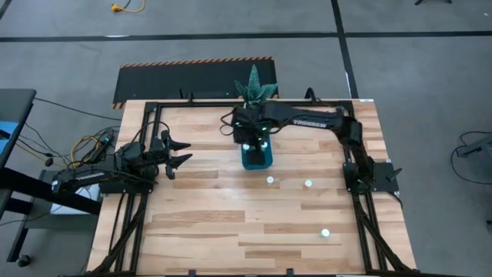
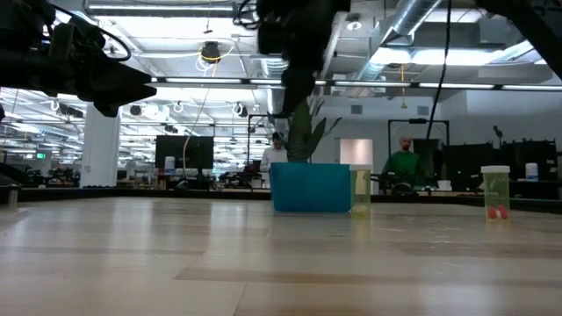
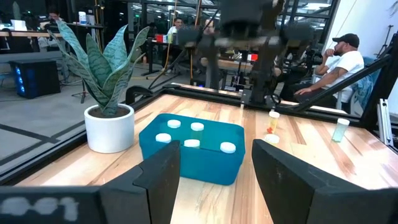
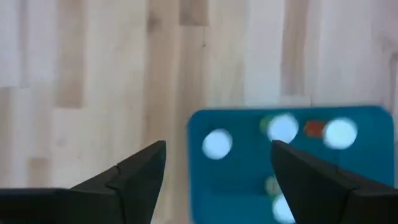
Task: Pick and place pill bottles into a basket
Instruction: Put the yellow pill bottle into the blue container
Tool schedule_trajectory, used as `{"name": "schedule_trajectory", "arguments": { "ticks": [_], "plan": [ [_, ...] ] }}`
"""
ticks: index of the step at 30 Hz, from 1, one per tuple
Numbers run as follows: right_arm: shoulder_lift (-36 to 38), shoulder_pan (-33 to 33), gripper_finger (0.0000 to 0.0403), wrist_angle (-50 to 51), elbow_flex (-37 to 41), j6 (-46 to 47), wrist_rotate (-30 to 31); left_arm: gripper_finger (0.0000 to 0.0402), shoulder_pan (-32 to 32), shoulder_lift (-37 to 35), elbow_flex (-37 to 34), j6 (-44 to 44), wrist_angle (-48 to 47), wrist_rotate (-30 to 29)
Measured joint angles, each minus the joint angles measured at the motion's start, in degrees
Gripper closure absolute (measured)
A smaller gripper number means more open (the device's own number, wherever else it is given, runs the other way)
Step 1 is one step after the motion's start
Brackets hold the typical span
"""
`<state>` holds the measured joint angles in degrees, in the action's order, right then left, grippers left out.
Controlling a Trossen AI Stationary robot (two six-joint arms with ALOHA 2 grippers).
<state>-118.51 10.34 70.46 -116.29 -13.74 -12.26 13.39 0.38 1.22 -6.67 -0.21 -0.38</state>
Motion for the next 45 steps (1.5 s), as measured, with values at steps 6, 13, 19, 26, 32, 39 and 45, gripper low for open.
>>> {"name": "schedule_trajectory", "arguments": {
  "ticks": [6,13,19,26,32,39,45],
  "plan": [
    [7.48,0.32,0.0119,6.15,-0.19,2.69,-0.33,0.0214,-0.01,-0.02,0.0,0.02,0.01,-0.04],
    [18.2,-2.84,0.0119,3.21,12.75,12.35,1.57,0.0214,0.0,0.0,0.0,0.0,0.02,-0.03],
    [27.39,-8.64,0.0119,-13.78,33.2,22.87,3.41,0.0214,0.0,0.0,0.02,0.0,0.02,-0.03],
    [27.45,-13.65,0.0119,-20.01,43.99,26.34,8.08,0.0214,0.0,-0.01,0.0,0.01,0.02,-0.03],
    [23.76,-16.05,0.0119,-23.23,46.79,26.13,9.8,0.0214,-0.01,-0.01,0.01,0.02,0.0,-0.03],
    [18.75,-14.9,0.0119,-27.48,46.85,25.46,11.09,0.0214,-0.01,0.0,0.01,0.02,0.02,-0.01],
    [15.86,-13.44,0.0122,-28.56,46.86,23.72,9.89,0.0214,-0.01,-0.02,0.0,0.02,0.04,-0.03]
  ]
}}
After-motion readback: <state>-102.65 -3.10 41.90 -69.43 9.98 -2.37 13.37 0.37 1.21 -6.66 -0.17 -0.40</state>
